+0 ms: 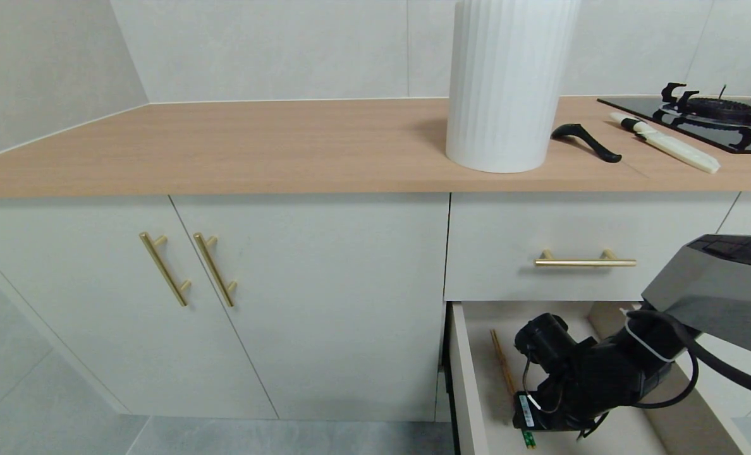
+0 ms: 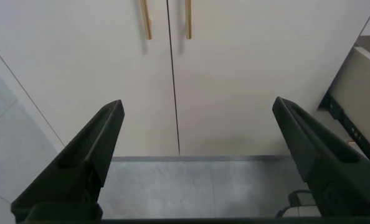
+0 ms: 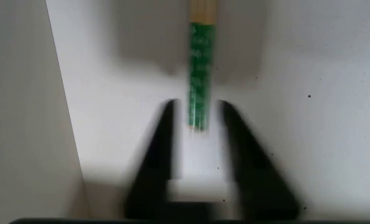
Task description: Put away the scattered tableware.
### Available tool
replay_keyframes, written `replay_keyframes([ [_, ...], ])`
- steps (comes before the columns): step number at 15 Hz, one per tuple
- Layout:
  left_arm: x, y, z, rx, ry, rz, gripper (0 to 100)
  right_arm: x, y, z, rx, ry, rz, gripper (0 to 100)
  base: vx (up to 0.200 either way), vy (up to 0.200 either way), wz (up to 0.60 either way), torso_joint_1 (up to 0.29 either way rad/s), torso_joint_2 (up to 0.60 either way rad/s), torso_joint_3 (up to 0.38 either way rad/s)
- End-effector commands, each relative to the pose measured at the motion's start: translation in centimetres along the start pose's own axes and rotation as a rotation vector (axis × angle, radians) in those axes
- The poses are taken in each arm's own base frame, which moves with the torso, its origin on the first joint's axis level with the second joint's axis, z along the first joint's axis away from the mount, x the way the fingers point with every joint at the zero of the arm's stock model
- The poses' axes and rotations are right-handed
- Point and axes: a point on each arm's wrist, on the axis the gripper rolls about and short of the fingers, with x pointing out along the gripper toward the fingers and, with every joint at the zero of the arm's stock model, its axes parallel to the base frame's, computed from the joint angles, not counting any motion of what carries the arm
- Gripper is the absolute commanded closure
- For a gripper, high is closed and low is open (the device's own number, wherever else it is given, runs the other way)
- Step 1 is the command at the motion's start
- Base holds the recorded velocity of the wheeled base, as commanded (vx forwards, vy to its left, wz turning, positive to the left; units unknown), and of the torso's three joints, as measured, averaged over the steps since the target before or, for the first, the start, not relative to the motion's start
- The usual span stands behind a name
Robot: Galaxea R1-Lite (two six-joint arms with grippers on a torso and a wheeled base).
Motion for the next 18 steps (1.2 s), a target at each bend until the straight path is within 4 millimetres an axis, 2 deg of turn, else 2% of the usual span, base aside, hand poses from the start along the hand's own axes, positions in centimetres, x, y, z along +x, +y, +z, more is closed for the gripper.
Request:
replay_keyframes([
  [1,0.0,0.0,0.0,0.000,0.000,0.001,0,0.0,0.0,0.0,-0.001,-0.001,0.001,0,0.000,0.000,0.00,0.000,0.00,0.000],
  [5,0.0,0.0,0.0,0.000,0.000,0.001,0,-0.4,0.1,0.2,0.000,-0.016,0.005,0,0.000,0.000,0.00,0.000,0.00,0.000],
  [6,0.0,0.0,0.0,0.000,0.000,-0.001,0,-1.9,0.1,0.6,0.004,-0.055,0.017,0,0.000,0.000,0.00,0.000,0.00,0.000],
  [8,0.0,0.0,0.0,0.000,0.000,0.001,0,-6.6,0.0,1.0,0.006,-0.162,0.068,0,0.000,0.000,0.00,0.000,0.00,0.000],
  [9,0.0,0.0,0.0,0.000,0.000,-0.001,0,-10.1,-0.3,1.0,0.006,-0.227,0.099,0,0.000,0.000,0.00,0.000,0.00,0.000],
  [13,0.0,0.0,0.0,0.000,0.000,0.001,0,-19.3,-1.3,0.1,0.011,-0.380,0.161,0,0.000,0.000,0.00,0.000,0.00,0.000],
  [15,0.0,0.0,0.0,0.000,0.000,0.001,0,-22.8,-2.2,-0.5,0.030,-0.474,0.184,0,0.000,0.000,0.00,0.000,0.00,0.000],
  [18,0.0,0.0,0.0,0.000,-0.001,0.001,0,-25.6,-4.6,-0.9,0.015,-0.585,0.144,0,0.000,0.000,0.00,0.000,0.00,0.000],
])
